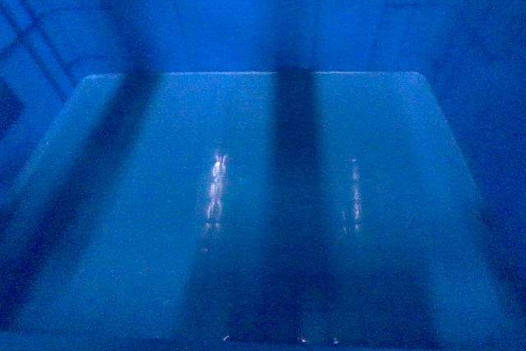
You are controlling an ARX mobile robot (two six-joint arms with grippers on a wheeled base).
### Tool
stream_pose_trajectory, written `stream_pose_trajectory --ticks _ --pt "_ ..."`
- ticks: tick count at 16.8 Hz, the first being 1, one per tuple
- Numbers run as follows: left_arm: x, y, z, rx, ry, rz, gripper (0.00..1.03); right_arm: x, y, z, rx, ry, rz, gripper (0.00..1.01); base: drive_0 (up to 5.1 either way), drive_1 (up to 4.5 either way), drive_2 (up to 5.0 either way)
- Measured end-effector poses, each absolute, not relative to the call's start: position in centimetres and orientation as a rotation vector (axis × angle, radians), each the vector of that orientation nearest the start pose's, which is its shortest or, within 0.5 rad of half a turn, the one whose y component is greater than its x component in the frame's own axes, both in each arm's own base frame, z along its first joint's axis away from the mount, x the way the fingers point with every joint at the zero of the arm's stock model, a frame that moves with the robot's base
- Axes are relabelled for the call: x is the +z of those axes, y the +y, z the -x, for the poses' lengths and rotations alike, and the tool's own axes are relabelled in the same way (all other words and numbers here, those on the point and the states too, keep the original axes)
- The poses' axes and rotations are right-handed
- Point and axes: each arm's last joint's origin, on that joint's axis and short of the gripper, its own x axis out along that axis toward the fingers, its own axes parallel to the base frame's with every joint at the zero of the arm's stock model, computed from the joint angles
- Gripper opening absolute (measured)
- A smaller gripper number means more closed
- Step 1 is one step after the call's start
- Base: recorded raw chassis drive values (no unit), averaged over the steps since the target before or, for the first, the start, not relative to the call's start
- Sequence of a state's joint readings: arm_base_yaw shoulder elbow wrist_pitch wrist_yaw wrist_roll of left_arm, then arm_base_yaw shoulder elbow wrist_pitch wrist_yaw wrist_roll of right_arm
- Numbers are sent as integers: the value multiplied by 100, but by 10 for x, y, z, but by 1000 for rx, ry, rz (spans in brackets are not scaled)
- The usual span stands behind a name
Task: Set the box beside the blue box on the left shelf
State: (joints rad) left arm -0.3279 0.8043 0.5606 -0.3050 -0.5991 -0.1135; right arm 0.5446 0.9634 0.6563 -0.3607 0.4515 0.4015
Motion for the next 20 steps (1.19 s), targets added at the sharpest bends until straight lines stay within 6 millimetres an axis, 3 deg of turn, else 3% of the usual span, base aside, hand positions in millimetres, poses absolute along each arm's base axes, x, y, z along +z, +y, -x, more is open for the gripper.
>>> stream_pose_trajectory --ticks 5,13,16,20 --pt "230 -48 -181 261 503 -139 17 228 80 -186 -62 623 -75 8 0 0 0" --pt "207 -63 -198 226 584 -147 17 193 61 -191 -98 724 -96 8 0 0 0" --pt "189 -56 -203 220 652 -122 17 182 61 -192 -102 765 -89 8 0 0 0" --pt "185 -53 -205 219 655 -80 16 181 61 -193 -110 761 -87 8 0 0 0"
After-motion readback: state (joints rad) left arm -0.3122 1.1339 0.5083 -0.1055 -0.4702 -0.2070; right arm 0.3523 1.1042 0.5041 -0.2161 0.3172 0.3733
